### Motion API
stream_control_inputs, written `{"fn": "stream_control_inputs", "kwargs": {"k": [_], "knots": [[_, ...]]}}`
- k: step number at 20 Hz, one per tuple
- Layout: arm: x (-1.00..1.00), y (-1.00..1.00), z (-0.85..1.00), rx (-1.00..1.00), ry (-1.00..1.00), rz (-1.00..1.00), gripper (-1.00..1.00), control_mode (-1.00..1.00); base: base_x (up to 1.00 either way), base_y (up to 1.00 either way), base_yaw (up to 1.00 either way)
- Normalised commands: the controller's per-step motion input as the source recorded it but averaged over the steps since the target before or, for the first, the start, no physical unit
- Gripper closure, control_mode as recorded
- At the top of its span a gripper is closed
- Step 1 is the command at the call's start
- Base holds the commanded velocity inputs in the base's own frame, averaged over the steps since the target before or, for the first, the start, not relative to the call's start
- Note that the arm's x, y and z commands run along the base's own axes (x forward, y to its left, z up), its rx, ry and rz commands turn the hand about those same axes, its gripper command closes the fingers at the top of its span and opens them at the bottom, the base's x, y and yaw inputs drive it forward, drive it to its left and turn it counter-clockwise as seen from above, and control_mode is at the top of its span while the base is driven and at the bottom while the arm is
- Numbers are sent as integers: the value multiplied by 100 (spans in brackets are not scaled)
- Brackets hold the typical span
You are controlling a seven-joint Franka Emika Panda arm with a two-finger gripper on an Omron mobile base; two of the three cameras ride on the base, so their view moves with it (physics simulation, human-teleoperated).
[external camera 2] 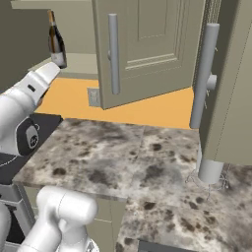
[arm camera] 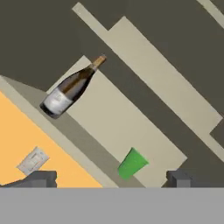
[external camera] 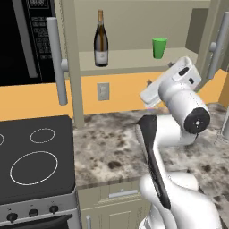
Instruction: Open the cabinet directly in front. Then move the wine and the cup to the dining counter with the jar on it.
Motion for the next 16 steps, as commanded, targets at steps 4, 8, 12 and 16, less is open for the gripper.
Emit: {"fn": "stream_control_inputs", "kwargs": {"k": [4,8,12,16], "knots": [[99,-36,-12,0,23,-55,-100,-100,0,0,0],[100,-33,-5,0,18,-45,-100,-100,0,0,0],[87,-80,0,12,22,-29,-100,-100,0,0,0],[84,-78,0,11,19,-11,-100,-100,0,0,0]]}}
